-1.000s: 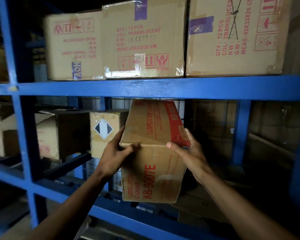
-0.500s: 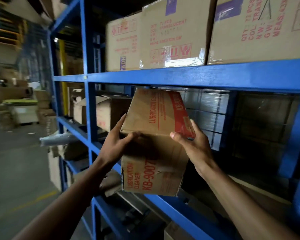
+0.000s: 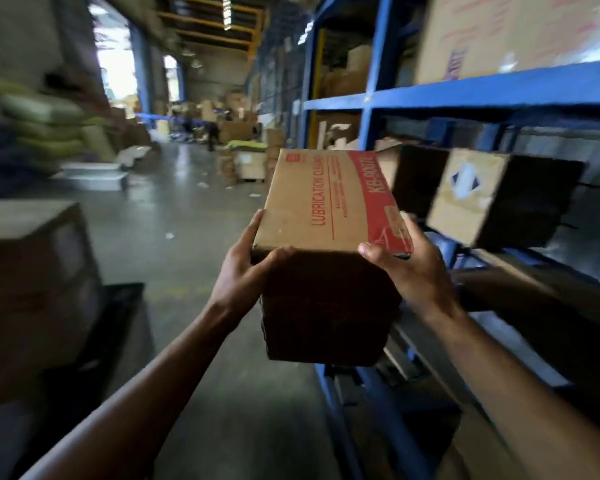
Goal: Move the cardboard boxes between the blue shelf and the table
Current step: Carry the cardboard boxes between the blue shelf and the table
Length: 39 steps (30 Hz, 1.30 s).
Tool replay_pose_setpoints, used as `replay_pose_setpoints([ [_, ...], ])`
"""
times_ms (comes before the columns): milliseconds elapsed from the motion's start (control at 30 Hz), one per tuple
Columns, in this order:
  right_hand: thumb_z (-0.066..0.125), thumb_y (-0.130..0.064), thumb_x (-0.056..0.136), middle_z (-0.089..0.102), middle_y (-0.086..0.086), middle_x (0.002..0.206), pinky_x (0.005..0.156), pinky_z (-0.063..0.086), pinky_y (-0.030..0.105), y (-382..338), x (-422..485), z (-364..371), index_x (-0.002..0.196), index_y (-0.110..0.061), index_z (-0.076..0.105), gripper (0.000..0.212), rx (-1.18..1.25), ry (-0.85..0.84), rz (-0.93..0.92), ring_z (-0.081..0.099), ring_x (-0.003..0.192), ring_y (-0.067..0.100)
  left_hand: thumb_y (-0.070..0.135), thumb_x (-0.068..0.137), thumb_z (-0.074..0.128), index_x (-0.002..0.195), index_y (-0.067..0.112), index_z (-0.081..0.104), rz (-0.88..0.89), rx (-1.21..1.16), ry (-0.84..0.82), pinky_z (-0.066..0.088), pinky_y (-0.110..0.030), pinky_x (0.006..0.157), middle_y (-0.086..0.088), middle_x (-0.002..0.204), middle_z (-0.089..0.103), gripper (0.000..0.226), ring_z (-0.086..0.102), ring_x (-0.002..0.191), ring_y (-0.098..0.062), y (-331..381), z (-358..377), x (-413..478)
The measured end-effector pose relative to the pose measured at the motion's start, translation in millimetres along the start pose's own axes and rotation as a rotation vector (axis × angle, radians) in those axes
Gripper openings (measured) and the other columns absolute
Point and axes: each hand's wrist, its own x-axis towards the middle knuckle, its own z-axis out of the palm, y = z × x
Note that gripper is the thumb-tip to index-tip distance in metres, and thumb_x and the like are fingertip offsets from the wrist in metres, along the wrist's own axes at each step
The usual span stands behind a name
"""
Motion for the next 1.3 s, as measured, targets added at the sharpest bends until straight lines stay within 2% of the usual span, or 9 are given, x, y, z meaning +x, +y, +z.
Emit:
replay_pose_setpoints([
  [233,0.08,-0.029,0.078,0.074,-0.013,0.106,0.083,0.049,0.021,-9,-60,125,0.12,-0.032,0.061,0.047,0.173,-0.324,0.048,0.069,0.098,0.003,0.051,0.069,0.075,0.152,0.031,0.033,-0.13,0.124,0.314,0.051,-0.024,0.094,0.007,0.12,0.07,0.095,0.064,0.112,-0.002,-13,-107,-127],
  [367,0.079,-0.028,0.08,0.072,-0.008,0.113,0.087,0.053,0.028,-21,-92,174,0.128,-0.031,0.058,0.053,0.278,-0.502,0.072,0.069,0.104,0.009,0.049,0.075,0.074,0.139,0.057,0.038,-0.167,0.242,0.48,0.049,-0.022,0.095,0.023,0.117,0.067,0.074,0.06,0.113,0.005,-6,-141,-192],
  [433,0.078,-0.031,0.076,0.072,-0.009,0.113,0.085,0.056,0.026,-28,-105,194,0.128,-0.031,0.057,0.056,0.318,-0.572,0.078,0.069,0.104,0.009,0.055,0.072,0.073,0.147,0.048,0.033,-0.2,0.305,0.554,0.048,-0.024,0.1,0.027,0.118,0.061,0.086,0.057,0.113,0.01,-2,-155,-218],
  [533,0.079,-0.039,0.07,0.071,-0.012,0.113,0.082,0.055,0.023,-30,-122,220,0.134,-0.032,0.052,0.07,0.367,-0.66,0.101,0.068,0.103,0.005,0.064,0.065,0.07,0.152,0.038,0.03,-0.241,0.387,0.649,0.044,-0.004,0.088,0.036,0.114,0.051,0.099,0.052,0.103,0.024,7,-169,-250],
  [633,0.082,-0.047,0.068,0.067,-0.02,0.112,0.079,0.054,0.019,-28,-136,231,0.15,-0.031,0.035,0.096,0.367,-0.711,0.117,0.066,0.101,-0.005,0.068,0.061,0.065,0.152,0.037,0.028,-0.253,0.454,0.711,0.041,0.0,0.084,0.038,0.115,0.047,0.103,0.049,0.101,0.029,17,-166,-275],
  [767,0.079,-0.038,0.077,0.06,-0.027,0.111,0.07,0.052,0.01,-20,-147,223,0.153,-0.029,0.028,0.092,0.39,-0.797,0.099,0.062,0.094,-0.016,0.071,0.062,0.066,0.153,0.037,0.025,-0.275,0.485,0.778,0.046,-0.013,0.092,0.036,0.12,0.048,0.105,0.051,0.107,0.023,21,-145,-302],
  [900,0.078,-0.037,0.076,0.059,-0.028,0.11,0.073,0.054,0.014,-9,-160,208,0.148,-0.039,0.027,0.088,0.411,-0.885,0.077,0.062,0.093,-0.016,0.067,0.063,0.069,0.153,0.035,0.025,-0.304,0.463,0.85,0.05,-0.012,0.087,0.029,0.123,0.054,0.105,0.056,0.11,0.014,20,-108,-329],
  [1100,0.076,-0.037,0.076,0.055,-0.029,0.108,0.067,0.051,0.009,3,-200,195,0.121,-0.054,0.03,0.066,0.448,-1.05,0.05,0.06,0.09,-0.02,0.06,0.067,0.071,0.153,0.035,0.028,-0.328,0.452,1.002,0.053,-0.023,0.092,0.013,0.132,0.058,0.099,0.06,0.115,0.0,18,-63,-386],
  [1300,0.08,-0.046,0.07,0.06,-0.027,0.109,0.076,0.055,0.015,6,-246,202,0.127,-0.052,0.036,0.072,0.513,-1.189,0.054,0.062,0.094,-0.016,0.046,0.073,0.072,0.151,0.031,0.031,-0.346,0.518,1.142,0.051,-0.01,0.078,0.014,0.126,0.058,0.09,0.059,0.11,0.007,37,-31,-438],
])
